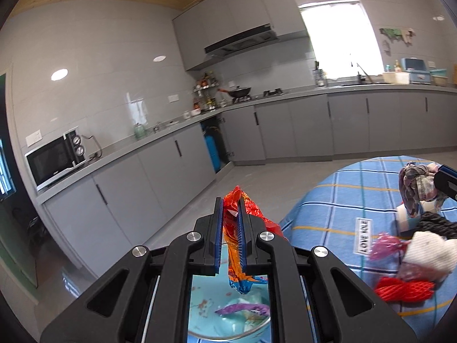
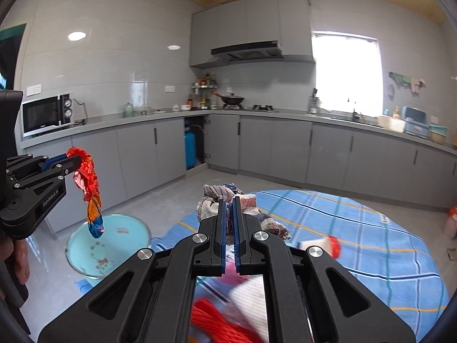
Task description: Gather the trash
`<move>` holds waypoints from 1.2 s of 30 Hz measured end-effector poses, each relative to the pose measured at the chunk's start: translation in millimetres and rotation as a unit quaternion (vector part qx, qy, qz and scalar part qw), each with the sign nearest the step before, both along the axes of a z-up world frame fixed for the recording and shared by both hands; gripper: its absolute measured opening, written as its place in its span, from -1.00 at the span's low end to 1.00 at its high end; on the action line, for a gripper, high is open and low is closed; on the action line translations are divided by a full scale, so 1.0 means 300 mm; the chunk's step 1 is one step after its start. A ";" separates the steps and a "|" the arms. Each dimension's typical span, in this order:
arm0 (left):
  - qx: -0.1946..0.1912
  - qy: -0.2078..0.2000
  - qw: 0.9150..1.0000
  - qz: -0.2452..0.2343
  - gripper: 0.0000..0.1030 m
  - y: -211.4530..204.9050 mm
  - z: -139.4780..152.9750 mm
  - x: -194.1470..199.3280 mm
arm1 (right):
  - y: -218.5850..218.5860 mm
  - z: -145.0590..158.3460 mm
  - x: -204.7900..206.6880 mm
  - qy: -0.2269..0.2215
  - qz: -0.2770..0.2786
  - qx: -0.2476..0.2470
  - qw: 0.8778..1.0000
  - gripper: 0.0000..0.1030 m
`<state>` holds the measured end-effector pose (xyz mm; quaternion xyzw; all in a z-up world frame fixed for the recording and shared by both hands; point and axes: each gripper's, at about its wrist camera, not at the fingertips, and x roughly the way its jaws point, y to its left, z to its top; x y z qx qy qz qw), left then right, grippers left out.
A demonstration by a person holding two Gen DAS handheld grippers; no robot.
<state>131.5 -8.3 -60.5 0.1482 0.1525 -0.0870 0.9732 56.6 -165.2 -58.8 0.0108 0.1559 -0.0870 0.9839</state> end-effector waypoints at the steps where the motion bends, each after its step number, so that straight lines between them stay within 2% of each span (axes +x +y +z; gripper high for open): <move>1: -0.001 0.001 1.000 0.004 -0.82 0.012 -0.002 0.004 | 0.012 0.002 0.010 0.000 0.004 -0.001 1.000 -0.90; 18: -0.013 0.029 0.997 0.067 -0.82 0.175 -0.048 0.114 | 0.168 0.000 0.168 0.010 0.076 -0.003 0.997 -0.90; 36: -0.017 0.051 0.995 0.083 -0.82 0.244 -0.091 0.191 | 0.301 -0.029 0.306 0.029 0.129 -0.007 0.991 -0.90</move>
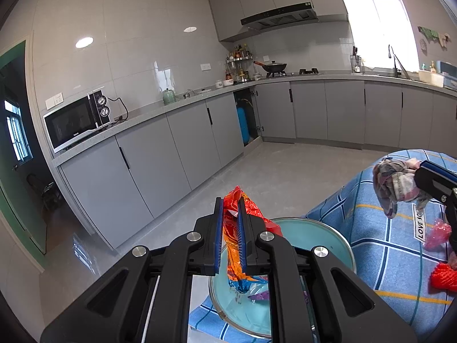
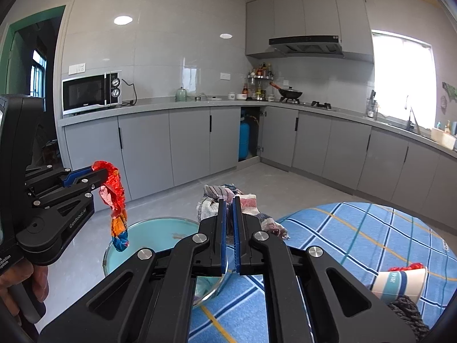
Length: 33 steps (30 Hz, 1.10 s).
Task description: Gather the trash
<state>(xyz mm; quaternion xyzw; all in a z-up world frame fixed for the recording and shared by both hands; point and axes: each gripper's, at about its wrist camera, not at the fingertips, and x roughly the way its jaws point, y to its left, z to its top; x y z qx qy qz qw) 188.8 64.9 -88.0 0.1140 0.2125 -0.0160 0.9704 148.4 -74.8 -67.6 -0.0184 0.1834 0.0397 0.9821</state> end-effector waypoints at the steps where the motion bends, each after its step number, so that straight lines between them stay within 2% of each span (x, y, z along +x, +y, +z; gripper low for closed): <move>1: 0.000 0.001 1.000 0.001 -0.82 0.002 -0.004 0.005 | 0.008 -0.001 0.007 0.001 0.002 0.000 1.000 -0.90; 18: 0.007 0.015 1.000 0.004 -0.82 0.003 -0.045 0.044 | 0.071 -0.034 0.064 0.013 0.028 -0.002 1.000 -0.90; 21: 0.033 0.000 0.999 0.012 -0.81 -0.012 -0.052 0.036 | 0.073 -0.040 0.068 0.014 0.029 -0.003 0.999 -0.90; 27: 0.047 -0.003 0.999 0.016 -0.81 -0.022 -0.070 0.038 | 0.074 -0.061 0.079 0.022 0.030 -0.004 0.999 -0.90; 30: 0.076 -0.019 0.997 0.027 -0.81 -0.040 -0.080 0.033 | 0.075 -0.071 0.087 0.026 0.031 -0.005 0.999 -0.90; 33: 0.070 -0.012 0.997 0.024 -0.81 -0.036 -0.085 0.039 | 0.081 -0.079 0.101 0.030 0.033 -0.006 0.999 -0.90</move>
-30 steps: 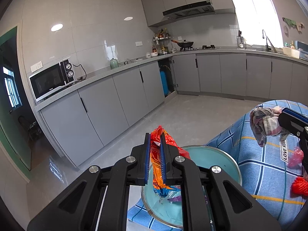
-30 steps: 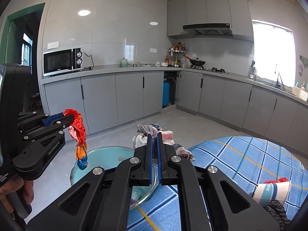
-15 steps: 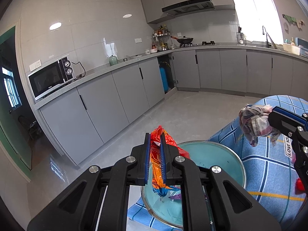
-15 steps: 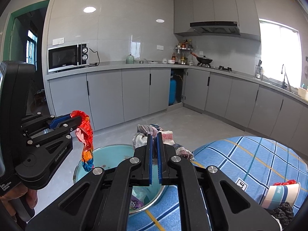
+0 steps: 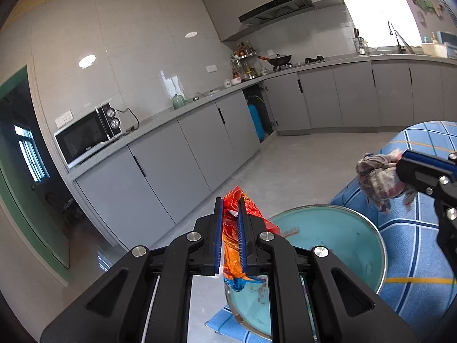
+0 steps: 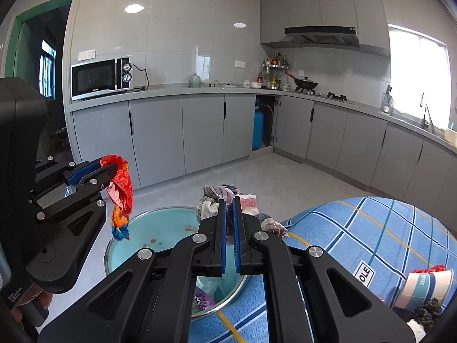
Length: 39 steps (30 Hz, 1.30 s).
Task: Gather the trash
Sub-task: 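Open the left gripper to drop the orange wrapper while the right gripper drops the cloth, then grasp the white mesh sock from the pile with the right gripper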
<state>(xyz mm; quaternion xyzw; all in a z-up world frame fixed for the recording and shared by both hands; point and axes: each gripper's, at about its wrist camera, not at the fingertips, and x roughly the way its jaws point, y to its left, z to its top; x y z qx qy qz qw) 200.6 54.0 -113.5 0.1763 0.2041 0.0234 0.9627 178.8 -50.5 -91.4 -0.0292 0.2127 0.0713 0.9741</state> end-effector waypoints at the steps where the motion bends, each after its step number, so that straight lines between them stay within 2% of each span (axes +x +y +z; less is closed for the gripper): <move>1: 0.001 0.001 1.000 0.000 -0.81 0.001 -0.004 0.003 | 0.002 -0.004 0.004 0.001 0.001 -0.001 1.000 -0.90; 7: -0.005 0.010 1.000 0.002 -0.81 0.018 -0.013 0.020 | 0.006 -0.030 0.034 0.011 0.010 -0.001 1.000 -0.90; 9: -0.006 0.011 1.000 0.003 -0.74 0.021 -0.016 0.023 | 0.008 -0.039 0.042 0.012 0.014 -0.001 1.000 -0.86; 11: -0.005 0.013 1.000 0.006 -0.73 0.030 -0.018 0.031 | 0.004 -0.045 0.046 0.010 0.021 0.000 1.000 -0.70; 12: -0.004 0.013 1.000 0.009 -0.73 0.033 -0.019 0.035 | 0.002 -0.046 0.050 0.007 0.019 -0.002 1.000 -0.40; 13: -0.004 0.013 1.000 0.011 -0.64 0.036 -0.020 0.036 | -0.001 -0.047 0.052 0.006 0.015 -0.002 1.000 -0.26; 15: -0.006 0.009 1.000 0.022 -0.25 0.050 -0.018 0.037 | -0.007 -0.052 0.059 0.011 0.011 0.001 1.000 -0.26; 16: -0.007 0.006 1.000 0.025 -0.17 0.055 -0.017 0.037 | -0.008 -0.054 0.059 0.012 0.009 -0.001 1.000 -0.26; 19: -0.007 0.006 1.000 0.027 -0.15 0.060 -0.017 0.038 | -0.010 -0.059 0.059 0.014 0.006 -0.003 1.000 -0.26; 20: -0.008 0.006 1.000 0.029 -0.01 0.062 -0.015 0.037 | -0.013 -0.059 0.056 0.015 0.003 -0.003 1.000 -0.26; 24: -0.008 -0.001 1.000 0.028 0.08 0.053 -0.008 0.020 | -0.021 -0.054 0.037 0.013 -0.005 -0.004 1.000 -0.23; 26: -0.009 -0.007 1.000 0.029 0.23 0.049 0.003 0.006 | -0.023 -0.046 0.025 0.012 -0.009 -0.005 1.000 -0.20; 39: -0.014 -0.021 1.000 0.002 0.51 -0.023 0.053 -0.118 | -0.111 0.028 -0.172 -0.010 -0.051 -0.022 0.998 0.02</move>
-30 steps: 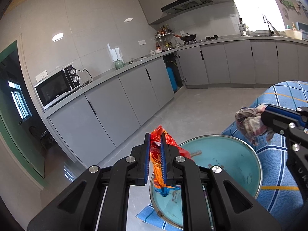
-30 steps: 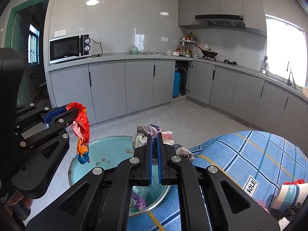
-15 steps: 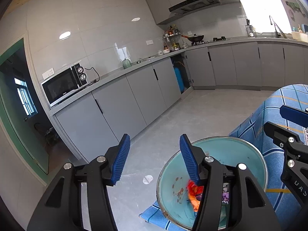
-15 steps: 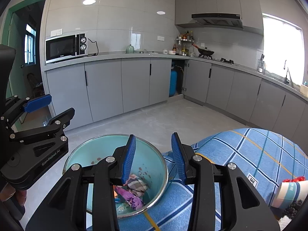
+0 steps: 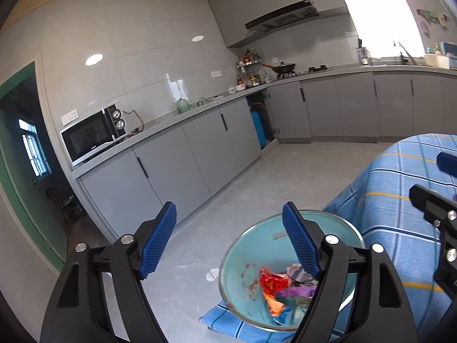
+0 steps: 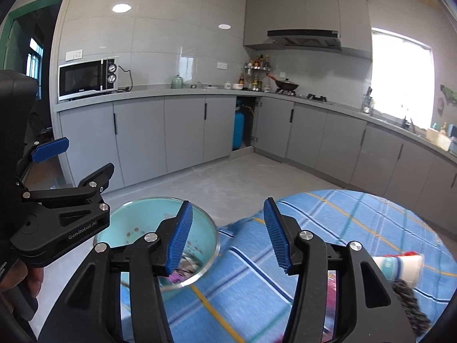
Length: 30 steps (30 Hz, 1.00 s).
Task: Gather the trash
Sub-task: 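Grasp the white mesh sock from the pile with the right gripper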
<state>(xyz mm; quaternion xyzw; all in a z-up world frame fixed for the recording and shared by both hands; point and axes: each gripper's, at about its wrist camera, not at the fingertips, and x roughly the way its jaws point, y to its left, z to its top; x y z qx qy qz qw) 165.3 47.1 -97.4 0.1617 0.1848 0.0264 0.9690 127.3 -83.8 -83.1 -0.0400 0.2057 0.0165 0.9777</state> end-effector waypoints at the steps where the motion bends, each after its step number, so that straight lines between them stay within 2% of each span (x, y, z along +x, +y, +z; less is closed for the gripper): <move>1: 0.003 -0.002 1.000 -0.005 0.55 -0.016 -0.001 -0.016 | -0.014 0.005 -0.023 -0.001 -0.007 -0.004 1.000 0.02; 5: 0.008 0.002 1.000 -0.028 0.56 -0.079 -0.016 -0.071 | -0.077 0.017 -0.110 -0.004 -0.033 -0.011 0.999 0.05; 11: 0.010 0.017 0.997 -0.070 0.67 -0.182 -0.058 -0.148 | -0.215 0.008 -0.280 -0.008 -0.102 -0.047 0.994 0.23; 14: 0.015 0.024 0.995 -0.094 0.69 -0.239 -0.077 -0.189 | -0.300 -0.027 -0.346 0.006 -0.138 -0.057 0.989 0.28; 16: 0.018 0.030 0.994 -0.108 0.71 -0.279 -0.092 -0.215 | -0.351 -0.057 -0.369 0.021 -0.153 -0.045 0.987 0.29; 20: 0.016 0.043 0.991 -0.126 0.72 -0.328 -0.108 -0.256 | -0.394 -0.108 -0.387 0.037 -0.167 -0.042 0.984 0.30; 27: 0.029 0.038 0.990 -0.133 0.73 -0.365 -0.116 -0.298 | -0.418 -0.178 -0.351 0.072 -0.155 -0.025 0.985 0.29; 29: 0.030 0.038 0.990 -0.134 0.73 -0.365 -0.116 -0.298 | -0.416 -0.189 -0.341 0.080 -0.152 -0.024 0.985 0.25; 30: 0.030 0.038 0.990 -0.135 0.73 -0.368 -0.118 -0.300 | -0.417 -0.194 -0.337 0.085 -0.149 -0.021 0.985 0.07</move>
